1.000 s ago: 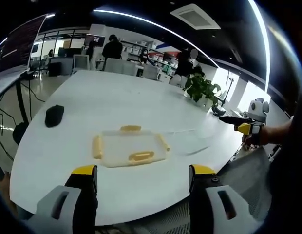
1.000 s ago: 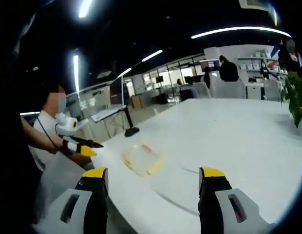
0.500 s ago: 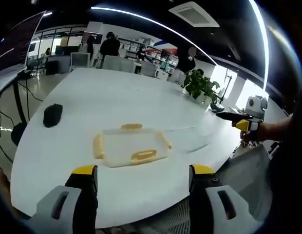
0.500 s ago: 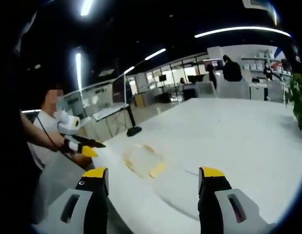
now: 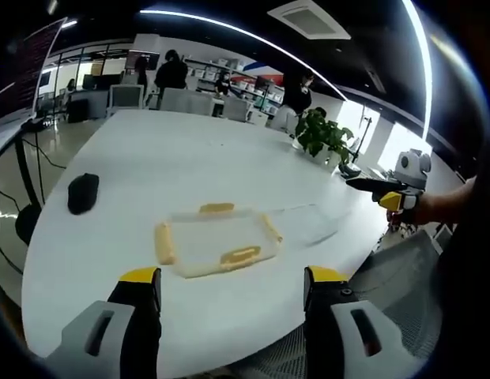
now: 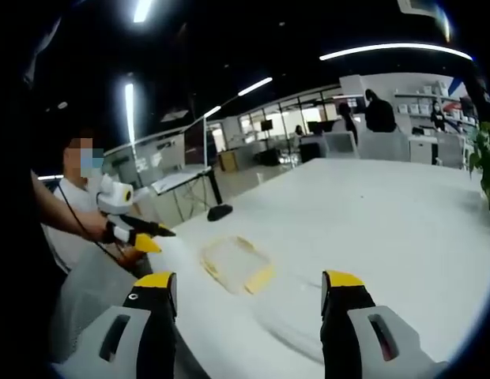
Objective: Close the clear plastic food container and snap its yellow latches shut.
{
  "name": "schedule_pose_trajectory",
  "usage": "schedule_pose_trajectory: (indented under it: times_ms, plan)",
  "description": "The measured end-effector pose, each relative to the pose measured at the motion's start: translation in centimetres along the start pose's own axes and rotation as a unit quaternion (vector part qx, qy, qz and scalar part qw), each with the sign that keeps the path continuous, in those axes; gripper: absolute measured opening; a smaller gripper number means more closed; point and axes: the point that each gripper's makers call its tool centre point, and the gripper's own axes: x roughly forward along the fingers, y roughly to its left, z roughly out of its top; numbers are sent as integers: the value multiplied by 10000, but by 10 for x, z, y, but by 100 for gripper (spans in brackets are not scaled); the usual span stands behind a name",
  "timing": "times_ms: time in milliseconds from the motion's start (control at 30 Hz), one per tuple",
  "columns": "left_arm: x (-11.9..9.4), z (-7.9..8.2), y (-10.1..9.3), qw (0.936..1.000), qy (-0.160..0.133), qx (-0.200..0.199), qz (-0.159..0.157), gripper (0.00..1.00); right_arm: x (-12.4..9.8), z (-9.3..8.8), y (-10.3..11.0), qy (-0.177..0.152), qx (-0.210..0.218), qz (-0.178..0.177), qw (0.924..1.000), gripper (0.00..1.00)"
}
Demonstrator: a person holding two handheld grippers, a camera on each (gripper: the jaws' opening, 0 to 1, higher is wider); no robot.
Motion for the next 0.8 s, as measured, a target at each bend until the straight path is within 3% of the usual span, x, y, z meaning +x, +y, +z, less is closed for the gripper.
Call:
schedule_pose_trajectory:
  times_ms: [800]
  plan:
    - [11, -1, 13, 9990, 305, 114, -314, 72, 17, 3, 4, 126, -139, -2, 9998, 73]
